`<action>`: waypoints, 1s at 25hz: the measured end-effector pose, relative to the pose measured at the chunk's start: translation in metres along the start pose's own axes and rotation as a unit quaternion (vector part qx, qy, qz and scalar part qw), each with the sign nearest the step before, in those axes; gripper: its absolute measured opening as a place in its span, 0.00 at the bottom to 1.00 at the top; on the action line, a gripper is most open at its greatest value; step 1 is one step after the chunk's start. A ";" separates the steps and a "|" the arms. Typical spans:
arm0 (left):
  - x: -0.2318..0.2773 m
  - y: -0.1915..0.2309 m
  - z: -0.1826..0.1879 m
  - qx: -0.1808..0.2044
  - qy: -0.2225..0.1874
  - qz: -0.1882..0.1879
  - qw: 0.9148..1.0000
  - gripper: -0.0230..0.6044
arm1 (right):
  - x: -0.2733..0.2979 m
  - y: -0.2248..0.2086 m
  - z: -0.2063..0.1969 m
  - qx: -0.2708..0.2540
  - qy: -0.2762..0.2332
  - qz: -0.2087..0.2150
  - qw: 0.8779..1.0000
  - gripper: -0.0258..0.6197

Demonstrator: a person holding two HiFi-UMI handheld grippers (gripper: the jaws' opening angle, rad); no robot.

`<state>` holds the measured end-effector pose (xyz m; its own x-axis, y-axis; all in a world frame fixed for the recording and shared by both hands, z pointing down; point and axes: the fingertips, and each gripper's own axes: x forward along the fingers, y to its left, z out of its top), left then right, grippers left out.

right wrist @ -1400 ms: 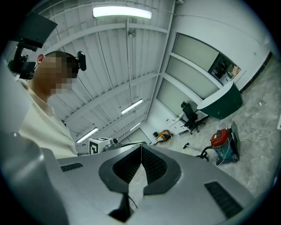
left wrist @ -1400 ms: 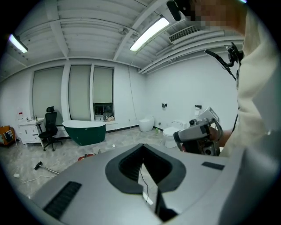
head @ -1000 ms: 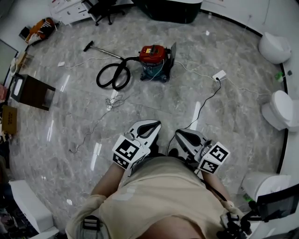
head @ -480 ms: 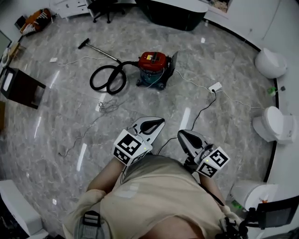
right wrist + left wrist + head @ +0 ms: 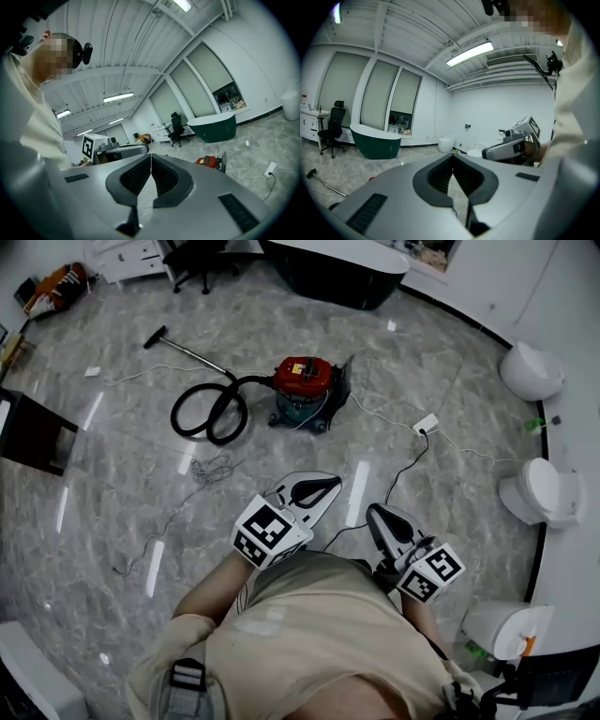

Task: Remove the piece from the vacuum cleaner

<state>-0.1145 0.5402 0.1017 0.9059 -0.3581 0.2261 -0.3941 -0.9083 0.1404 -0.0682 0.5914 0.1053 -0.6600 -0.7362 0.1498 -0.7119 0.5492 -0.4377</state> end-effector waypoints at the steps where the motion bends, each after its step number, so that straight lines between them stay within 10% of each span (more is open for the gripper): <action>1: -0.004 0.006 -0.001 -0.002 -0.002 -0.001 1.000 0.03 | 0.008 0.003 -0.002 -0.006 0.009 -0.001 1.000 0.04; 25: 0.013 0.041 -0.005 -0.039 0.024 0.094 0.995 0.03 | 0.043 -0.046 0.015 -0.007 0.065 0.066 0.996 0.04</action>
<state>-0.1195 0.4990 0.1149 0.8072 -0.5079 0.3006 -0.5686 -0.8059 0.1650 -0.0599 0.5289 0.1184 -0.7732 -0.6002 0.2047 -0.6191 0.6447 -0.4484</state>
